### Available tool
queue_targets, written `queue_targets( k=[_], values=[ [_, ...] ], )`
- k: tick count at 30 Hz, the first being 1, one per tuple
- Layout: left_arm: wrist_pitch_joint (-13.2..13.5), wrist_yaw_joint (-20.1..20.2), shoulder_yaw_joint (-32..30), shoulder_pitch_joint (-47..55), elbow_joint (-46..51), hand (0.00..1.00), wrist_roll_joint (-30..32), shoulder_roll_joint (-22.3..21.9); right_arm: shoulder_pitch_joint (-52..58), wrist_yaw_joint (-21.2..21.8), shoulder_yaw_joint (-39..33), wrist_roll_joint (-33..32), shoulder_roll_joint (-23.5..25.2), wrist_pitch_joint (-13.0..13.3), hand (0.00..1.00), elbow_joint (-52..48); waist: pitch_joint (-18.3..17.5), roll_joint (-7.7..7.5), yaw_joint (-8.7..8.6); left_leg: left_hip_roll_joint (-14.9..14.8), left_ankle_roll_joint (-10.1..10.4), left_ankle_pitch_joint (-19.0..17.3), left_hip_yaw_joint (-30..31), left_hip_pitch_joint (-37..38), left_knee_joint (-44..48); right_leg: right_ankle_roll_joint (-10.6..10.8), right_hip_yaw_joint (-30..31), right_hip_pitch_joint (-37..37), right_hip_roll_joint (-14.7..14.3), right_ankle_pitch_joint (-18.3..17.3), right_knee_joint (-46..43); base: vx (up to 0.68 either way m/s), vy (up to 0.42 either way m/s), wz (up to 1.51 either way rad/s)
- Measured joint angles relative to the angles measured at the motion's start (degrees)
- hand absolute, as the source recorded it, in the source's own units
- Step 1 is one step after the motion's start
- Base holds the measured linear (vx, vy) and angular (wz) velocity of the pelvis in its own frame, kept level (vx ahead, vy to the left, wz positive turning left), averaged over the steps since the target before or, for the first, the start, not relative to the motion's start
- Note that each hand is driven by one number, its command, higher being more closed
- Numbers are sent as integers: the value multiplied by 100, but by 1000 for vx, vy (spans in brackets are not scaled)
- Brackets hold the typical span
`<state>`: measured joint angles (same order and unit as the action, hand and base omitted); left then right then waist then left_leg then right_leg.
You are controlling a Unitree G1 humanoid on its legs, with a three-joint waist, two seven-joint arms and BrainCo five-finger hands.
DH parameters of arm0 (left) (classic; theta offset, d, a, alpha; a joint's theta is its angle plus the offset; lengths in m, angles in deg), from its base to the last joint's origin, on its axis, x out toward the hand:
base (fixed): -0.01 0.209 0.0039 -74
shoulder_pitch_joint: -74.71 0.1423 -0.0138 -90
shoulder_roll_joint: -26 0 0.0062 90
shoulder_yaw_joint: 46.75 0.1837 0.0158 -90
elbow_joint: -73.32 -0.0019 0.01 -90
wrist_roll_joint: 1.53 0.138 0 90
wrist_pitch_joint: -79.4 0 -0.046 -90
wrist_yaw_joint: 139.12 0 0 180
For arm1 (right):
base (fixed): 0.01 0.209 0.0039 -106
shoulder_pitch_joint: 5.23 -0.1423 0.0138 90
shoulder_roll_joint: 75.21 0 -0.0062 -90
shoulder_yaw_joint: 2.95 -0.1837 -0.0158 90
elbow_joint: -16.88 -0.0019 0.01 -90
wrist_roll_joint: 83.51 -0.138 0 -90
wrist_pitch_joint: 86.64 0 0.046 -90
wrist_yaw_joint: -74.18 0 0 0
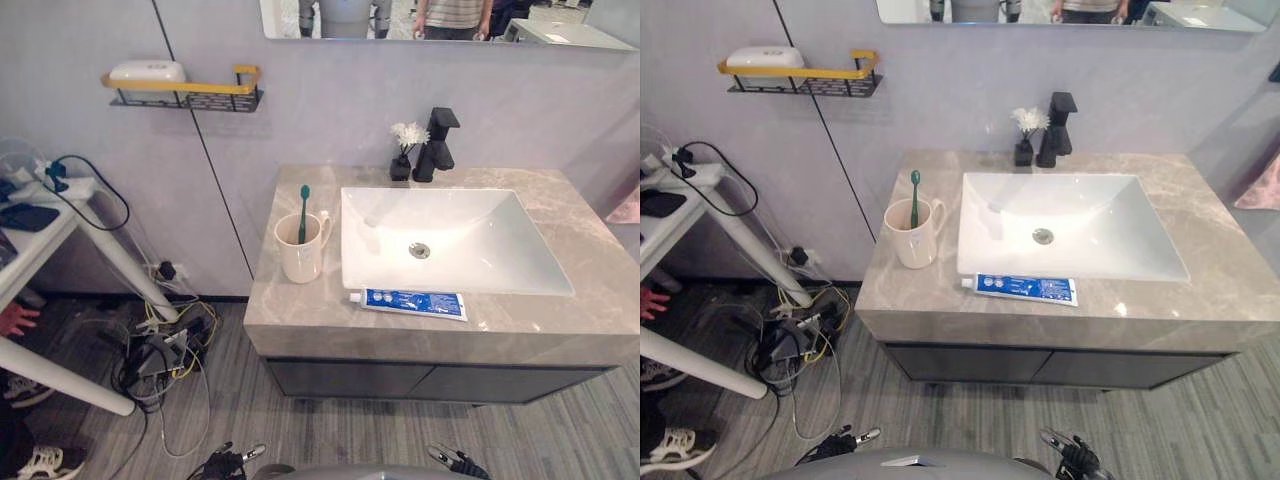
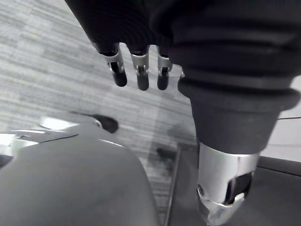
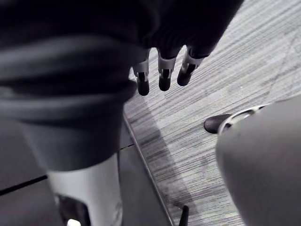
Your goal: Organize washtable
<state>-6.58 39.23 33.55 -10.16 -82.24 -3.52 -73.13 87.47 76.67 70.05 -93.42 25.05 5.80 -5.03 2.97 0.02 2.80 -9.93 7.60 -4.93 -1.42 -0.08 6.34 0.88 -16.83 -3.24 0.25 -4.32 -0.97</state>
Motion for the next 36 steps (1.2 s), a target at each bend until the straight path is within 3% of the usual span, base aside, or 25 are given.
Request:
queue_targets(
  k=[4, 9, 11, 16, 21, 24, 28, 31, 36],
  values=[
    [8, -23, 65, -12, 0, 0, -149, -13, -63, -4, 306, -12, -4, 8, 0, 0, 43, 67, 1, -76, 41, 14, 165, -91, 102, -70, -172, -172, -129, 139, 249, -4, -81, 17],
    [12, -21, 126, -37, 6, 0, -150, -63, -98, -7, 328, -13, -56, 22, 0, -13, 162, 189, -6, 6, 13, -16, 2, -243, 482, -61, -185, -146, -11, 125, 153, -13, 40, 0],
    [13, -18, 148, -35, 12, 0, -149, -85, -93, -7, 314, -13, -71, 22, 0, -27, 157, 249, -28, 22, 10, -13, -96, -180, 306, -24, -152, -91, 21, 101, 137, -15, 76, -9],
    [2, 3, 441, -40, 18, 0, -126, -126, 27, -18, -17, -16, -53, 11, 0, -64, 30, 311, -102, 211, -111, 622, -293, 251, -1074, 105, -137, 88, 174, 188, 258, 21, 73, -1],
    [12, -3, 863, -75, 277, 0, -115, -52, 52, -33, -194, -20, -24, -1, 0, -62, 5, 314, -122, 319, -144, 640, -257, 274, -1129, 144, -211, 5, 273, 254, 299, 77, 31, 8],
    [29, -28, 1025, -48, 1229, 0, -205, -157, 57, -82, -197, -19, -5, -1, 0, -61, -1, 282, -107, 384, -146, 640, -162, 264, -1150, 192, -289, -85, 321, 287, 422, 65, 14, 19],
    [125, -245, 835, 334, 3463, 0, -733, -477, 72, -154, -177, -34, 19, 21, 0, -64, -16, 251, -59, 409, -146, 640, -98, 223, -1157, 195, -377, -98, 322, 289, 472, 33, -6, 8],
    [221, -456, 179, 579, 4996, 0, -1325, -804, 102, -217, -185, -206, 21, 86, 0, -68, -28, 270, -45, 399, -147, 639, -92, 194, -1157, 195, -405, -97, 304, 289, 509, 0, 0, 0],
    [246, -1367, -1387, 522, 6988, 0, -590, -908, 268, -245, -332, -252, 33, 125, 0, -64, -140, 279, 76, 369, -148, 639, -165, 209, -1135, 192, -333, -104, 279, 290, 515, 3, -6, -3]
  ],
)
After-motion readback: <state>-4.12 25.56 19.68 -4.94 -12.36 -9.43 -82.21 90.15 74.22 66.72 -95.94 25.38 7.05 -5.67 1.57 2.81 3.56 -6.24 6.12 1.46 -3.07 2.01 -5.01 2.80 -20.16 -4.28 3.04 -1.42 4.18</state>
